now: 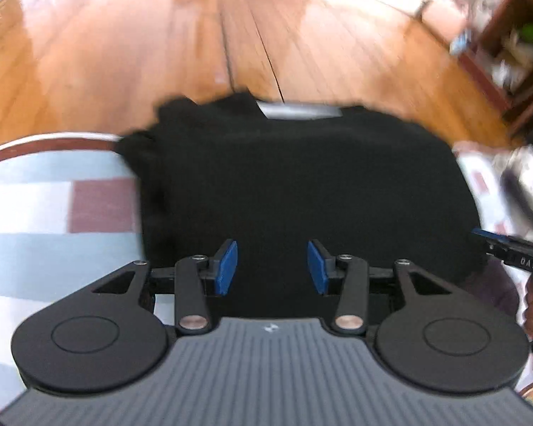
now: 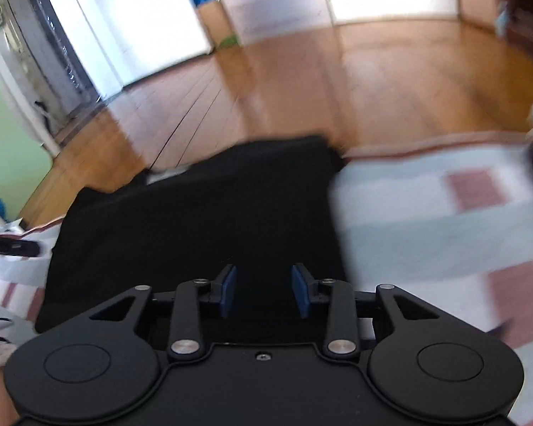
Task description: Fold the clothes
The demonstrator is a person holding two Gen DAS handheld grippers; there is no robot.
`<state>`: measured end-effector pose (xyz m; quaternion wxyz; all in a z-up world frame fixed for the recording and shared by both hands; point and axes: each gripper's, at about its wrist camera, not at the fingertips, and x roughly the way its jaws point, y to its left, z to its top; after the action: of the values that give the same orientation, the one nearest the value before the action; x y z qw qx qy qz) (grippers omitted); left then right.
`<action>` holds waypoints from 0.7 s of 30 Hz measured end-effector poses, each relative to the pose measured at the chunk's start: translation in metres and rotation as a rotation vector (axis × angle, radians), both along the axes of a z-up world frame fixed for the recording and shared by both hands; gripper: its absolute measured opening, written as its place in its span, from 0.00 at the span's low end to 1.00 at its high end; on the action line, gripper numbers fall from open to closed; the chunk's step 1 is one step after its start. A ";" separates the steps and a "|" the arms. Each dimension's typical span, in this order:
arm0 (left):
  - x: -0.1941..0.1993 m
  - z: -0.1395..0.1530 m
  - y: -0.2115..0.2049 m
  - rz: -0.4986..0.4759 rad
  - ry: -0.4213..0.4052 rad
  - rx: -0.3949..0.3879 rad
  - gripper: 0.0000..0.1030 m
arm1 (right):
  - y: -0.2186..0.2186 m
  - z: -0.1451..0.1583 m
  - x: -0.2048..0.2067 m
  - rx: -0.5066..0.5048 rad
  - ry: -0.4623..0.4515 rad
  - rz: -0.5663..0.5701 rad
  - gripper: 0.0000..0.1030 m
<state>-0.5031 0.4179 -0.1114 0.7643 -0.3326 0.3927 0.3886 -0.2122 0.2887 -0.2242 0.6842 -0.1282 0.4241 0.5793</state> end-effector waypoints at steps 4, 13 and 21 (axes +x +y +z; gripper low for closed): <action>0.010 -0.027 -0.018 -0.019 0.179 -0.017 0.43 | 0.006 -0.002 -0.026 -0.158 -0.213 0.008 0.31; 0.010 0.001 -0.034 -0.061 0.086 0.119 0.44 | -0.053 0.007 0.012 -0.191 0.154 -0.208 0.47; 0.057 -0.013 -0.021 -0.132 -0.108 -0.033 0.45 | -0.058 -0.029 0.030 0.057 0.452 -0.489 0.60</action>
<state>-0.4466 0.3965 -0.1244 0.8027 -0.3391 0.3783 0.3123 -0.1824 0.2310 -0.2527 0.6950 0.1281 0.5669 0.4234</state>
